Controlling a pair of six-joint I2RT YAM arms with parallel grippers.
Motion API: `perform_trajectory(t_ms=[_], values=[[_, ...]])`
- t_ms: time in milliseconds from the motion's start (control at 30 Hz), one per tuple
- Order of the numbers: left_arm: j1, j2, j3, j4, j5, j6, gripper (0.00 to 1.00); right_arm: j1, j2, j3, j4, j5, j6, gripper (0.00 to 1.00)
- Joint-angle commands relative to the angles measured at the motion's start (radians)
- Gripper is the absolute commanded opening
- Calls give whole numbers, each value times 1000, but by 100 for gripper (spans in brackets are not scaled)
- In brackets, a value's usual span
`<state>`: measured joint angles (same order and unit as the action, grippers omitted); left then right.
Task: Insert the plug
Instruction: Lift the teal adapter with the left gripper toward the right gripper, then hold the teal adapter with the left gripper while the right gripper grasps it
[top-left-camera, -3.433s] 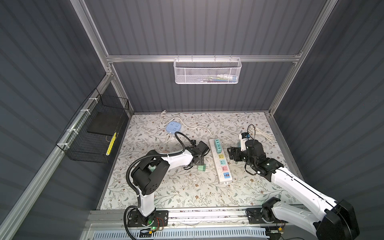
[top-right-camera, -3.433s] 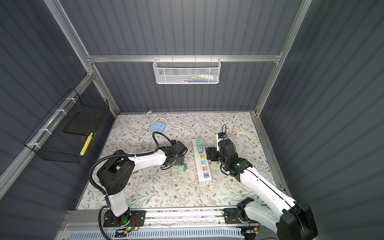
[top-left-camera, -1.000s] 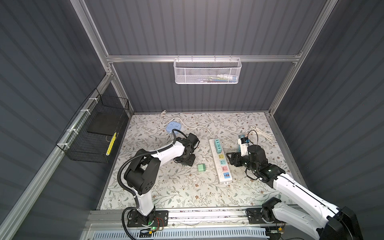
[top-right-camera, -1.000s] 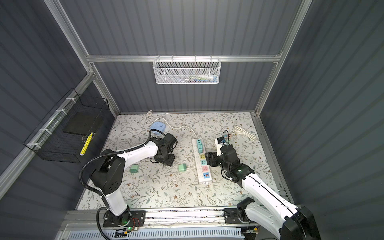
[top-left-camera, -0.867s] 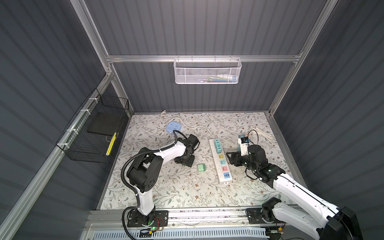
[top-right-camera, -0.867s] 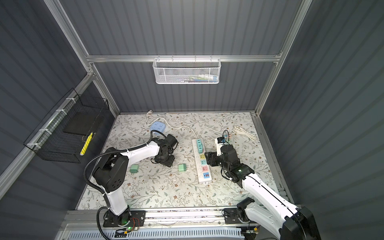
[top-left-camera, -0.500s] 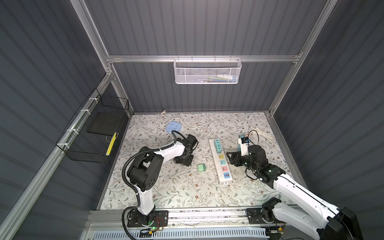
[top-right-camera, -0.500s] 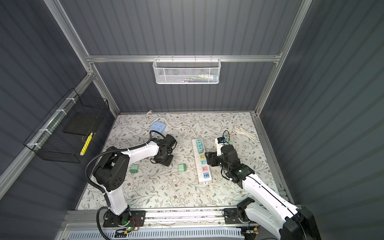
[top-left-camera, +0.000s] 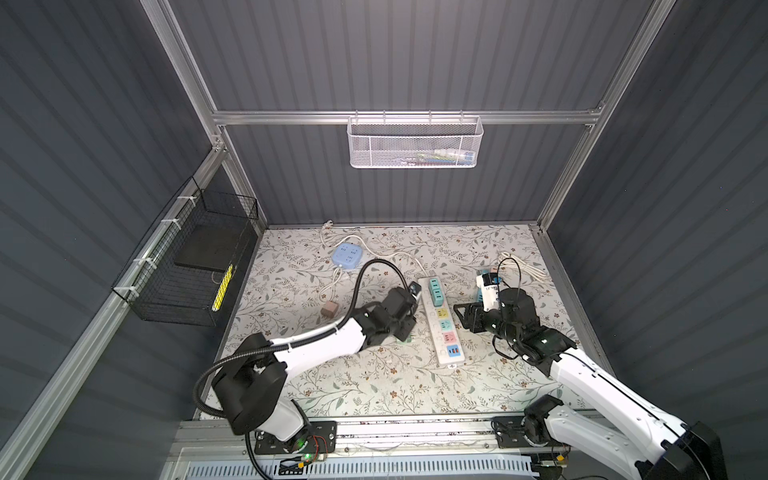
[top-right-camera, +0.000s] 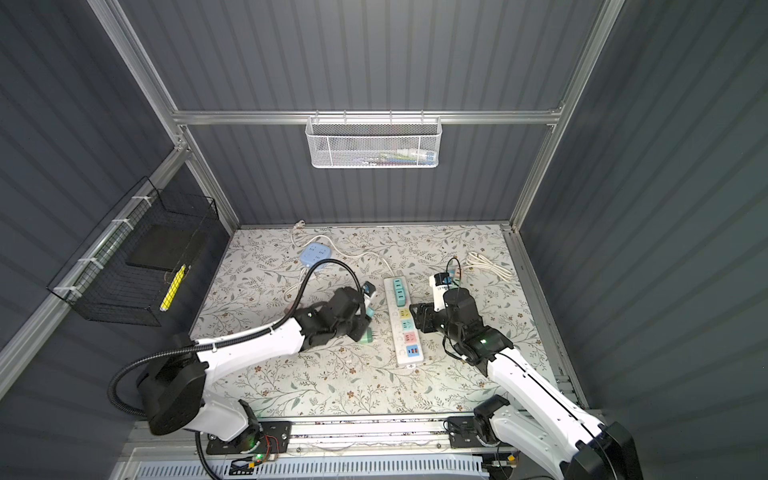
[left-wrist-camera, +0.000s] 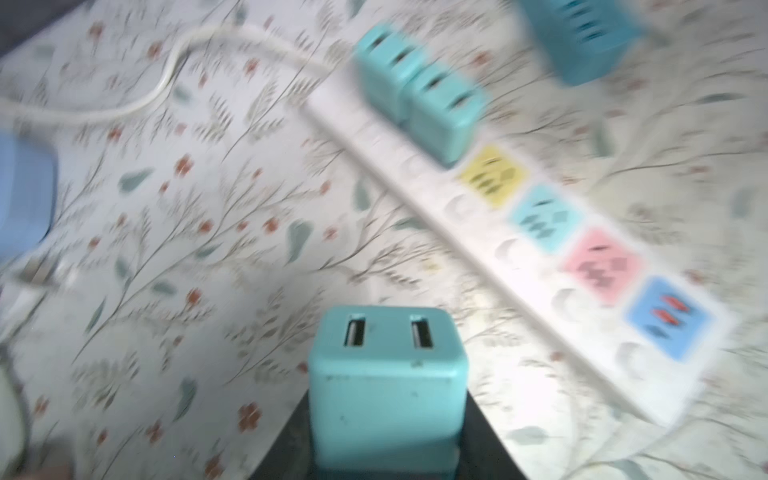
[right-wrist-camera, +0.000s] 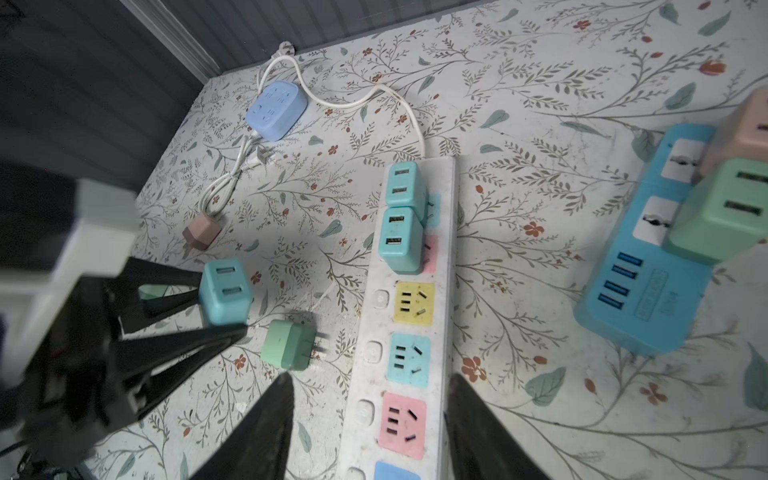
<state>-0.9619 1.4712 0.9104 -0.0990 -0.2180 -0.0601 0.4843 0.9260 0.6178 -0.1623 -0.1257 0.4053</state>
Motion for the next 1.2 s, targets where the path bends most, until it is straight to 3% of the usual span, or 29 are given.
perform_trajectory(t_ms=[0, 233, 400, 600, 1033, 1167], values=[[3, -24, -84, 337, 54, 113, 11, 2, -30, 48, -71, -64, 9, 56], [-21, 17, -100, 520, 191, 115, 10, 10, -23, 90, -81, -188, 30, 58], [-23, 31, -83, 529, 228, 156, 10, 17, 0, 112, -73, -272, 36, 61], [-23, 38, -77, 522, 242, 151, 10, 17, 53, 129, -43, -296, 38, 59], [-23, 15, -70, 479, 219, 180, 12, 37, 229, 176, 45, -338, 75, 40], [-23, 22, -50, 470, 204, 184, 17, 52, 242, 180, 32, -307, 73, 27]])
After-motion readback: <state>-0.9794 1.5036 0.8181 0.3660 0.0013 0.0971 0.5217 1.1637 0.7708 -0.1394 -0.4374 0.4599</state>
